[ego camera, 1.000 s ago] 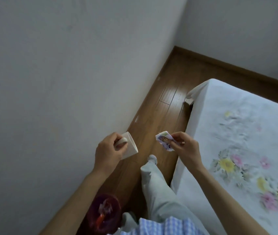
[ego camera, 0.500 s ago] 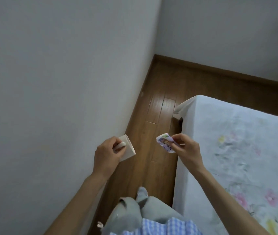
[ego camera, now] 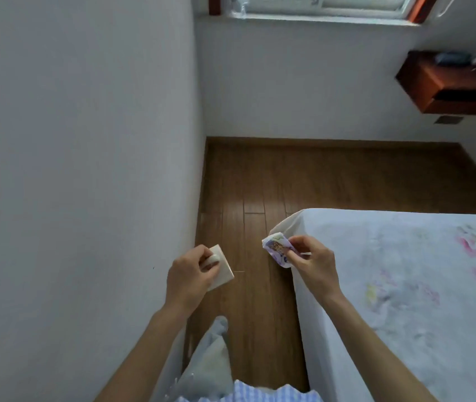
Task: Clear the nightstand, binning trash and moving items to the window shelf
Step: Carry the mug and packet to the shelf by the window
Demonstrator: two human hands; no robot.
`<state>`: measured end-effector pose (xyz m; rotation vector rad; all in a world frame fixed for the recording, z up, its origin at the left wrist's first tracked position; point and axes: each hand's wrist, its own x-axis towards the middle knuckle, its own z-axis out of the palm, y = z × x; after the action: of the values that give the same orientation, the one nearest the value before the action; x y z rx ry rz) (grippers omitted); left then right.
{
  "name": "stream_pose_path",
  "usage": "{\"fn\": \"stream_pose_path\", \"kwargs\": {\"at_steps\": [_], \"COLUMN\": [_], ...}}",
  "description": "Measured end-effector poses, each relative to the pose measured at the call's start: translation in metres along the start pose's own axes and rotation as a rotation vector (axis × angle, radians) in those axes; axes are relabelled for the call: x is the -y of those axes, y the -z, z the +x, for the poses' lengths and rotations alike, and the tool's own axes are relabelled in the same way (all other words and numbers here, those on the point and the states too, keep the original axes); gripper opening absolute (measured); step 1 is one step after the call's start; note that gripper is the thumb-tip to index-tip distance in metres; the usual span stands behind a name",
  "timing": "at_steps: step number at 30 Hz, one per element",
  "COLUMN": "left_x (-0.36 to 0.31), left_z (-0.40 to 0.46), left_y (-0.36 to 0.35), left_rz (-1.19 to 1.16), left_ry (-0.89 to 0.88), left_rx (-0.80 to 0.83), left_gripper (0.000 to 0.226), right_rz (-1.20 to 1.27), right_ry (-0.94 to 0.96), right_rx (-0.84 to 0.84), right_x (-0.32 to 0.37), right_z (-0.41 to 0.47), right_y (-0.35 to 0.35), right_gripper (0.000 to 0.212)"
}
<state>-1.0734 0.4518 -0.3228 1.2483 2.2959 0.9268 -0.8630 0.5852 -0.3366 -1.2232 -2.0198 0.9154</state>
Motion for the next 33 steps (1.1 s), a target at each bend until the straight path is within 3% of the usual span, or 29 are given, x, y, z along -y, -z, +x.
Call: {"fn": "stream_pose_path", "kwargs": {"at_steps": [11, 24, 33], "left_x": [-0.075, -0.201, -0.299], "left_z": [0.214, 0.436, 0.557], "left_y": [-0.038, -0.13, -0.191], "left_rz": [-0.026, -0.065, -0.125], "left_ry": [-0.213, -0.375, -0.374], "left_rx": [0.067, 0.121, 0.155], "left_gripper": [0.016, 0.012, 0.008], "right_rz": [-0.001, -0.052, -0.083], "right_ry": [-0.147, -0.3, -0.346], "right_rx": [-0.236, -0.322, -0.389], "right_x": [-0.003, -0.114, -0.172], "right_z": [0.155, 0.356, 0.459], "right_y": [0.029, 0.109, 0.192], "right_gripper": [0.02, 0.012, 0.018]}}
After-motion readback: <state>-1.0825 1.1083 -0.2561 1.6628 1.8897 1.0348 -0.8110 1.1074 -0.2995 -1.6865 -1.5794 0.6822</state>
